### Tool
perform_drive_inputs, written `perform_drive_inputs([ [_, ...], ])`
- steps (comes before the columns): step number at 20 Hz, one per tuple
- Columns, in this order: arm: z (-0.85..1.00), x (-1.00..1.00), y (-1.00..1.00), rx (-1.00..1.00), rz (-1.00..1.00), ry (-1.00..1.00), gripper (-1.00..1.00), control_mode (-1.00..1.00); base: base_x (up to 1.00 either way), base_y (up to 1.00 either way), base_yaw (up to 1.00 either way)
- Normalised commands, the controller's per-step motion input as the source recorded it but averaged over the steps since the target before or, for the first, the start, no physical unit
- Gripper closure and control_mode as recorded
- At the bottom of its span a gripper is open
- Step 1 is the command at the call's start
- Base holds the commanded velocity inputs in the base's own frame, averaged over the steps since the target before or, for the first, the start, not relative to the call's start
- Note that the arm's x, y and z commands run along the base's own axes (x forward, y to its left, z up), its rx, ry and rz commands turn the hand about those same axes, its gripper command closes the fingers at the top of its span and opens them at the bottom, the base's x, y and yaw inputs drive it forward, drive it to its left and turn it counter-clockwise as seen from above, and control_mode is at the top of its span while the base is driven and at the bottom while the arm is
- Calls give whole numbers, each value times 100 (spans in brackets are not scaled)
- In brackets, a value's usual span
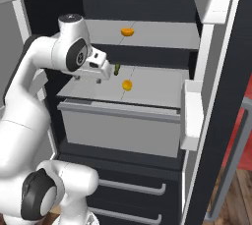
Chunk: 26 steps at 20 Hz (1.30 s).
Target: Pick up the mango and orange from the fridge and place one fruit on each plate on the dining counter.
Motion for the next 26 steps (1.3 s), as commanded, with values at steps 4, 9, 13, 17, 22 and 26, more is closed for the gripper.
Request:
perform_drive_inputs([
  [4,82,0,-9,-12,-17,-7,-100,-100,0,0,0],
  [9,68,0,-2,-15,-18,-14,-100,-100,0,0,0],
  [13,61,1,0,-9,-13,-9,-100,-100,0,0,0],
  [17,3,28,0,-5,-2,0,-100,-100,0,0,0],
  [22,2,48,-18,0,0,0,-100,-100,0,0,0],
  [26,0,60,-39,5,0,0,-100,-100,0,0,0],
])
